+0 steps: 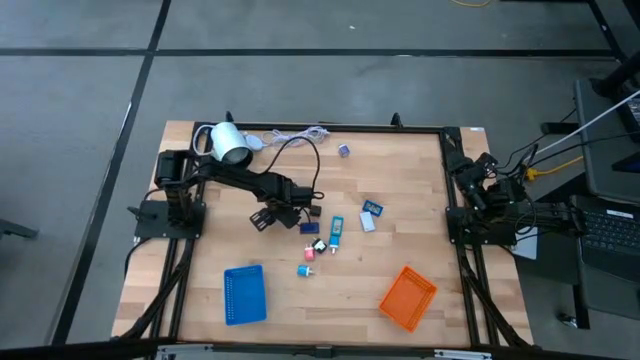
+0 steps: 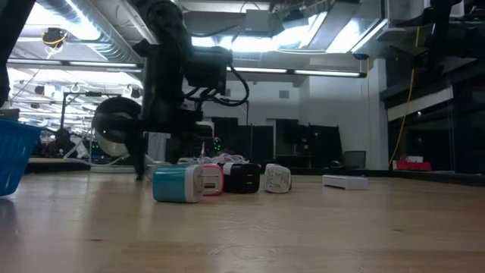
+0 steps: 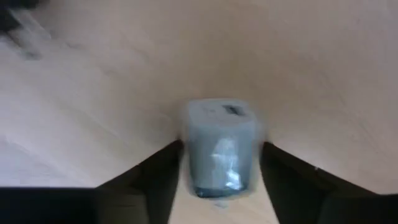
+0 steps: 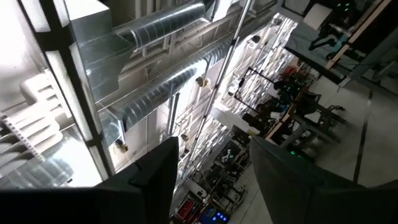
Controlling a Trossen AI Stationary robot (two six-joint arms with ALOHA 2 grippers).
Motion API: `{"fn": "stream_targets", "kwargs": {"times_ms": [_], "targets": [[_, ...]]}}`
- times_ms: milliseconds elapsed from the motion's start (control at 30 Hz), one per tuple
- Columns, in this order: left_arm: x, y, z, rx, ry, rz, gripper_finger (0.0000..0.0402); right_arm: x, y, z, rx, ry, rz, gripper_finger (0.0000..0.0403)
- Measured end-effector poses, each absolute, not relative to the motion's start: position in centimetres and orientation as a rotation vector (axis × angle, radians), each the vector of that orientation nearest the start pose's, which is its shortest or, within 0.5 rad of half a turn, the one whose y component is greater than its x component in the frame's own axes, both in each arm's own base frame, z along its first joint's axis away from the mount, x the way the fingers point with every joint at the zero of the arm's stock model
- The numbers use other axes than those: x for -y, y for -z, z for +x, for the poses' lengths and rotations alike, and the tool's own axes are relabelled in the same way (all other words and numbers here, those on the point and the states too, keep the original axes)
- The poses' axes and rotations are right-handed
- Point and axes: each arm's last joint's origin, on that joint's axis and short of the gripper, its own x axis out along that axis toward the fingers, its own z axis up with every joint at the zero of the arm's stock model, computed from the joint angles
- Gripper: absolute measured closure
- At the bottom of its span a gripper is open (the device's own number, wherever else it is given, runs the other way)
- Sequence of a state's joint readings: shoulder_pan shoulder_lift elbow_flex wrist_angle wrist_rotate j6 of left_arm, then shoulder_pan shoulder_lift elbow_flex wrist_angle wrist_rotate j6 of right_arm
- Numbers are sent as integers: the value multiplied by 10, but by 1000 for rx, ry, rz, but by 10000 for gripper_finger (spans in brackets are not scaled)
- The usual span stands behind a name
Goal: Pick & Place Office items
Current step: Put the white charger adapter into the blue basket
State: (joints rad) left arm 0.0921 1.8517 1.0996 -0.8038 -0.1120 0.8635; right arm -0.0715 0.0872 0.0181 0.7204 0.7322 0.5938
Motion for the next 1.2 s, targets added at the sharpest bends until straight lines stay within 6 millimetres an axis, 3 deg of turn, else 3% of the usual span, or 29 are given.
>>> {"fn": "stream_targets", "kwargs": {"times_ms": [200, 367, 467, 600, 733, 900, 1033, 1100, 1200], "targets": [[-33, -137, 315, -1506, 455, 568, 269, 25, -223, 75, 855, 590, 762, 198], [-35, -137, 315, -1510, 375, 462, 270, 25, -223, 75, 855, 591, 762, 198], [-41, -143, 313, -1493, 307, 291, 270, 25, -223, 75, 856, 591, 762, 198], [-51, -167, 308, -1372, 246, -52, 270, 26, -223, 74, 861, 613, 768, 198], [-62, -202, 298, -1234, 109, -240, 270, 26, -223, 74, 863, 610, 771, 198], [-52, -255, 276, -1052, 69, -352, 270, 26, -223, 74, 861, 606, 769, 198], [-27, -292, 253, -933, 57, -436, 270, 25, -222, 75, 849, 607, 762, 198], [-10, -302, 239, -901, 44, -465, 270, 25, -221, 76, 832, 606, 755, 198], [19, -298, 217, -903, -35, -525, 270, 25, -220, 77, 813, 596, 751, 198]]}}
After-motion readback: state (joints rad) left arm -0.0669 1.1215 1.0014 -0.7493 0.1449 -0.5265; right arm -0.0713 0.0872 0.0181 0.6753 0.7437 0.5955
